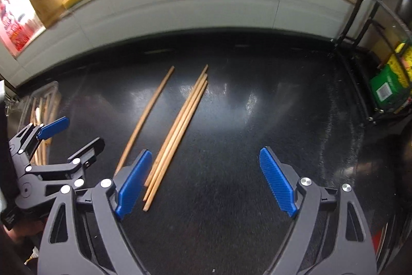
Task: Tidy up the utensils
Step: 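Move both tools back toward the remaining bamboo chopsticks, then grasp a bamboo chopstick with the left tool while the right tool grasps another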
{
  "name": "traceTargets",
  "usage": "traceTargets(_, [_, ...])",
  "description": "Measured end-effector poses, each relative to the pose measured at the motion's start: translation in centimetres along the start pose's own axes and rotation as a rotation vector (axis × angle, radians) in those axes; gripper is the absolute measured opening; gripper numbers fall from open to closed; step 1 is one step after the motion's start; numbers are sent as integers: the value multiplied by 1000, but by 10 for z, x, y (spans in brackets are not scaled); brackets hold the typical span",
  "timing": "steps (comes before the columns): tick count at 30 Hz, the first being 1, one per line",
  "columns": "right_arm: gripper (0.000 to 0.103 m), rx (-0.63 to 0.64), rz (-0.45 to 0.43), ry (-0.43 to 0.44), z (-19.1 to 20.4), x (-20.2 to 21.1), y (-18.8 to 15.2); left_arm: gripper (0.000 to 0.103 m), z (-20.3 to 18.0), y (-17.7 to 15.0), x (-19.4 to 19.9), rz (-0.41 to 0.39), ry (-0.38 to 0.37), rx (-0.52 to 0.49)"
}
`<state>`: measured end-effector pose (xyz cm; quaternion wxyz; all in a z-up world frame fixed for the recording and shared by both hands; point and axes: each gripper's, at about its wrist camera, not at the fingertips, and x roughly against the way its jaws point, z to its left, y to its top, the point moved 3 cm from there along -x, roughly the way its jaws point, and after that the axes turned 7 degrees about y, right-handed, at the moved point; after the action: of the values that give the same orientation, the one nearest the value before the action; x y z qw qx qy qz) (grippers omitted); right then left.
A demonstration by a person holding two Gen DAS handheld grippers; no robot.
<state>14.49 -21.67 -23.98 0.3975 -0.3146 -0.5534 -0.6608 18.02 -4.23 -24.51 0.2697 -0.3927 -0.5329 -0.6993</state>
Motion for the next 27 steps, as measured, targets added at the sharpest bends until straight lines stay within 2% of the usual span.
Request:
traceTargets(3, [83, -10, 26, -7, -8, -22, 7, 84, -7, 2, -31, 25, -33, -27])
traceTargets(7, [83, -41, 89, -9, -18, -56, 12, 82, -13, 2, -61, 54, -37, -87])
traceTargets(10, [83, -46, 124, -7, -18, -76, 11, 76, -12, -1, -75, 67, -61, -76])
traceTargets(11, [83, -50, 133, -5, -18, -82, 11, 73, -12, -1, -78, 48, -54, -80])
traceTargets(13, [83, -58, 154, -1, -18, -95, 11, 63, -16, 1, -80, 10, -44, -118])
traceTargets(15, [83, -63, 170, 3, -18, -105, 12, 36, -18, 3, -80, -9, -47, -131])
traceTargets(16, [83, -67, 178, 7, -17, -110, 12, 29, -18, 5, -80, -18, -43, -137])
traceTargets(18, [83, -62, 192, 6, -16, -118, 12, 8, -15, 6, -82, -20, -35, -132])
traceTargets(25, [83, -20, 195, -13, -8, -129, 16, 6, -5, 5, -81, 13, -73, -98])
traceTargets(27, [78, -4, 200, -30, -4, -129, 14, 6, -1, 1, -78, 23, -78, -87])
